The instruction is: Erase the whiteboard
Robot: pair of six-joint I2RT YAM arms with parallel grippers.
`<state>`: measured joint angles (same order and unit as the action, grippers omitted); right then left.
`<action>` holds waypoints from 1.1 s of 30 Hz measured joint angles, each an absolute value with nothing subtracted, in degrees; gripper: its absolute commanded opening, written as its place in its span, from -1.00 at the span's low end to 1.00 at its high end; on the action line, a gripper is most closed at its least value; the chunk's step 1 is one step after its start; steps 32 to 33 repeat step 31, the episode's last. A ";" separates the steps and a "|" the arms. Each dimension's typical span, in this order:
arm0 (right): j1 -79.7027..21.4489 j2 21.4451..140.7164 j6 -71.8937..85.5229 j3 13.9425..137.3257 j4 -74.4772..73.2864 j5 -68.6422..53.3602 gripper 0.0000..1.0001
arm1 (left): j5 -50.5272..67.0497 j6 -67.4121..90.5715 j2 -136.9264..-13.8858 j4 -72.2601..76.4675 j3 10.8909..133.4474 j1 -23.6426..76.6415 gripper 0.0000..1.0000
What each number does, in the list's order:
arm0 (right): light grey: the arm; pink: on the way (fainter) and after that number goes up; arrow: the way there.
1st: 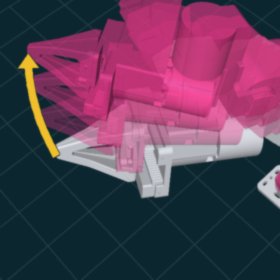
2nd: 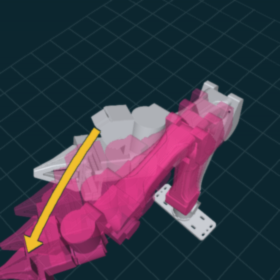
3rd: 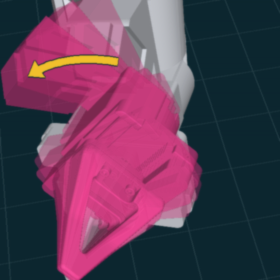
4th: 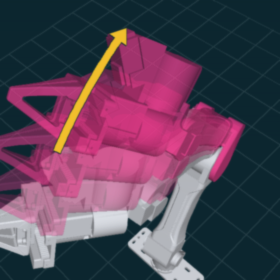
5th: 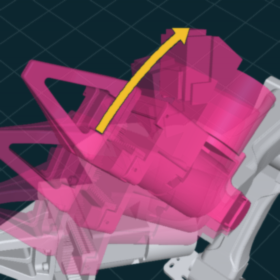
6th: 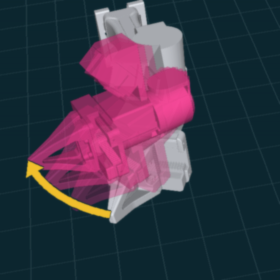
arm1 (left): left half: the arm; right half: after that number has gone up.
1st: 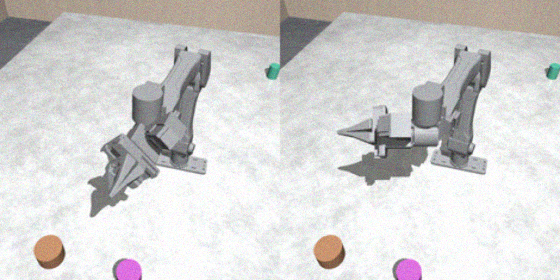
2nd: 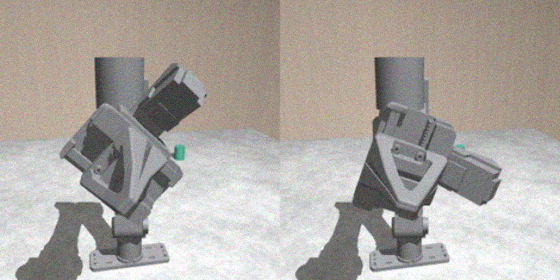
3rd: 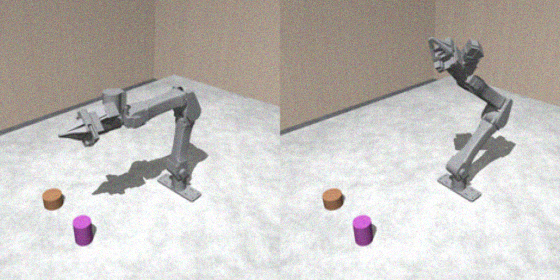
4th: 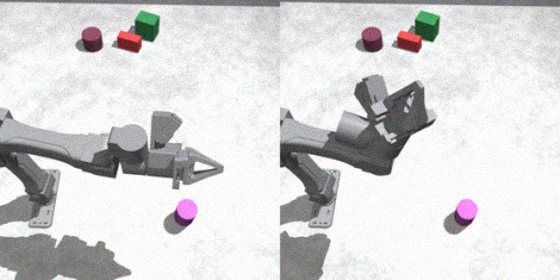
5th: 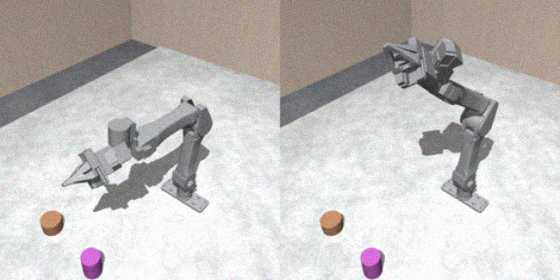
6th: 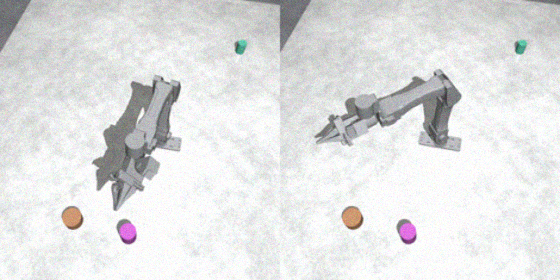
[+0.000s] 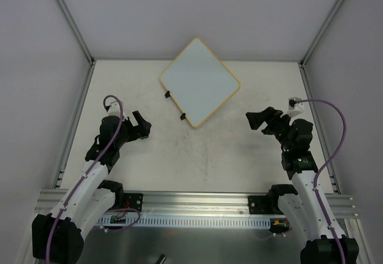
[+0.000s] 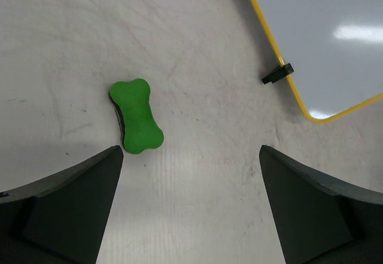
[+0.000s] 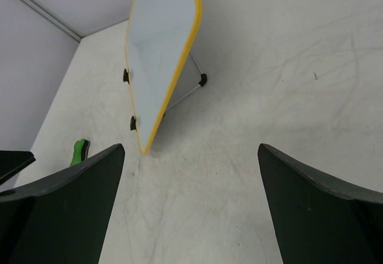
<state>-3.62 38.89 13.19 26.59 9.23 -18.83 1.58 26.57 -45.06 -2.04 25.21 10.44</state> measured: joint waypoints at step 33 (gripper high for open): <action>-3.62 23.99 11.31 9.93 4.27 -12.73 0.98 | 3.01 23.44 -30.09 2.79 13.67 11.64 0.98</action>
